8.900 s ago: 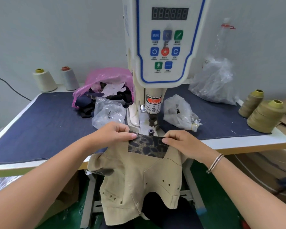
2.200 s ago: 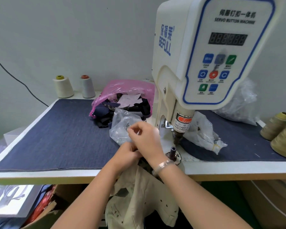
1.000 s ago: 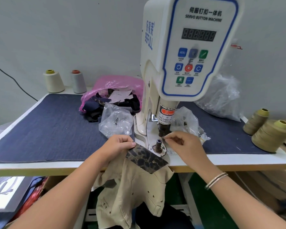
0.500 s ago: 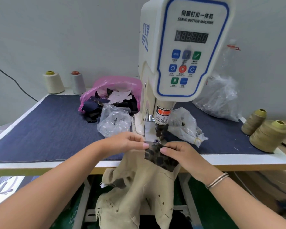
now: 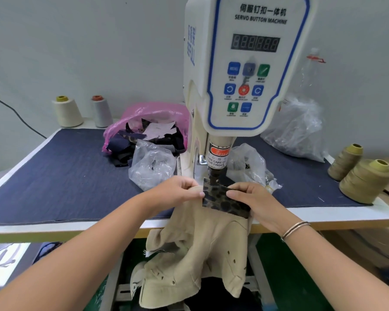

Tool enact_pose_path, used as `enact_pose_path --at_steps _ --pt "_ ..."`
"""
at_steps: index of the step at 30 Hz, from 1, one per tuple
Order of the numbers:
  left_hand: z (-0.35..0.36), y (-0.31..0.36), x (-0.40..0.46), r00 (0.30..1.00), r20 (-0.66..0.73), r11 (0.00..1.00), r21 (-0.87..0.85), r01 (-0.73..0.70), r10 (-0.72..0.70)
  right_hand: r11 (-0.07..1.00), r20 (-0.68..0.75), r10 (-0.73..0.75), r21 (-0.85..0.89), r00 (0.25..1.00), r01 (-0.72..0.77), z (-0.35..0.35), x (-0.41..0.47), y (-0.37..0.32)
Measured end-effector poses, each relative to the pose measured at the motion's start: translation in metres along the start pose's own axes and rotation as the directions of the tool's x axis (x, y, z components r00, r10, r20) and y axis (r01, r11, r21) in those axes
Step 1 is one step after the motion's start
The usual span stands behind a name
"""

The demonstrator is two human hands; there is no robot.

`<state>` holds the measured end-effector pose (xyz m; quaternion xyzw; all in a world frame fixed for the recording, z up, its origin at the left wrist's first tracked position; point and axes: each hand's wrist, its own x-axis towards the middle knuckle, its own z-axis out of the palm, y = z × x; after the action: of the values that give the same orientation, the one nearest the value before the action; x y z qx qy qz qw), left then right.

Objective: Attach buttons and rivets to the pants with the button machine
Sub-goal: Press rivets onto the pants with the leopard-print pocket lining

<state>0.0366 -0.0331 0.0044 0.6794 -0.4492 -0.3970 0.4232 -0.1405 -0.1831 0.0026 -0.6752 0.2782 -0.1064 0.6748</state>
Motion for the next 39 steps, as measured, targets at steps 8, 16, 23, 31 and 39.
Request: enact_pose_path --at_steps 8,16,23,31,39 --pt "0.003 0.001 0.003 0.998 -0.052 0.998 -0.042 0.043 -0.045 0.993 0.006 -0.009 0.116 1.0 0.008 -0.004 0.008 0.007" --pt "0.007 0.003 0.006 0.989 -0.134 0.995 -0.08 0.056 -0.066 0.959 -0.047 -0.053 0.275 0.998 0.064 -0.004 0.01 0.016" --pt "0.007 0.002 0.008 0.985 -0.156 0.99 -0.132 0.058 -0.078 0.939 -0.091 -0.056 0.333 0.994 0.083 -0.001 0.015 0.02" --pt "0.006 0.002 0.007 0.984 -0.164 0.989 -0.14 0.052 -0.075 0.93 -0.098 -0.035 0.361 0.995 0.068 -0.001 0.018 0.022" --pt "0.006 0.0 0.006 0.988 -0.143 0.981 -0.191 0.036 -0.064 0.926 -0.107 -0.043 0.369 0.993 0.079 0.002 0.016 0.022"
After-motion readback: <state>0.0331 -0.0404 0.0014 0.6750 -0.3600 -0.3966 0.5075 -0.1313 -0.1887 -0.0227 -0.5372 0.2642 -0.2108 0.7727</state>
